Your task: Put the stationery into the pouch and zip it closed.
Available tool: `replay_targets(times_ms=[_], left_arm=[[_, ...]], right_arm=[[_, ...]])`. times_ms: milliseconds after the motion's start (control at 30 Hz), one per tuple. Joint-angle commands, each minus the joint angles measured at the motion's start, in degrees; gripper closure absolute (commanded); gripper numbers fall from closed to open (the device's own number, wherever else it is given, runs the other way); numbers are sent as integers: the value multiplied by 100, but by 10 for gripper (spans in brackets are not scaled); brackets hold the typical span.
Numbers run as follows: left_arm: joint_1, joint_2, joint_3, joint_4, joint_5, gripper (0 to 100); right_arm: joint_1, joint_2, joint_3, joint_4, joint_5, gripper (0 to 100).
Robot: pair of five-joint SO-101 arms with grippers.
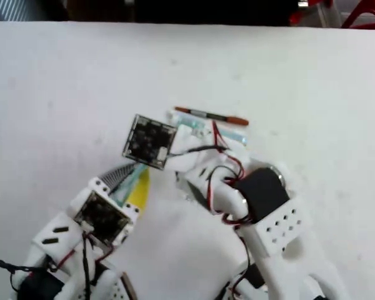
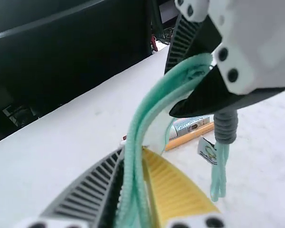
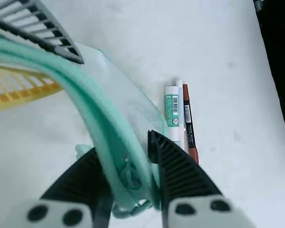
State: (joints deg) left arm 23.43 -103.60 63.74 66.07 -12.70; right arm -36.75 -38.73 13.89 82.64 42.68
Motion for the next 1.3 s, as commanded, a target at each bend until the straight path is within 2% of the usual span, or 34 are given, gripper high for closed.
replay_targets(times_ms=[0, 67, 133, 367, 433, 500, 533, 567, 633, 667, 733, 800, 933, 1067, 1267], left_arm=[[-189, -84, -53, -325, 114, 980], [-198, -84, 0, -352, 264, 980], [-198, -84, 88, -413, 325, 980], [-207, -84, 141, -431, 343, 980], [-207, -84, 123, -440, 527, 980], [-207, -84, 123, -457, 615, 980], [-207, -84, 123, -475, 624, 980], [-207, -84, 123, -475, 624, 980], [-207, -84, 123, -457, 633, 980], [-207, -84, 123, -457, 642, 980], [-207, -84, 123, -457, 642, 980], [-207, -84, 132, -457, 642, 980], [-207, -84, 149, -475, 642, 980], [-207, -84, 132, -475, 642, 980], [-207, -84, 97, -448, 642, 980]], right_arm=[[198, -163, -70, -31, -404, 745], [198, -321, -53, -31, -501, 622], [180, -532, -53, -31, -501, 570], [171, -1402, -97, -66, -571, 570], [171, -1560, -229, -295, -897, 570], [207, -1587, -457, -567, -1503, 607], [207, -1587, -598, -690, -1802, 656], [207, -1578, -703, -831, -2084, 728], [207, -1481, -809, -1156, -2523, 939], [189, -1385, -809, -1270, -2629, 998], [171, -1095, -782, -1305, -2716, 923], [75, -690, -818, -1112, -2725, 978], [-251, -119, -835, -734, -2699, 984], [-725, -330, -1020, -664, -2690, 981], [-787, -778, -1257, -1086, -2690, 981]])
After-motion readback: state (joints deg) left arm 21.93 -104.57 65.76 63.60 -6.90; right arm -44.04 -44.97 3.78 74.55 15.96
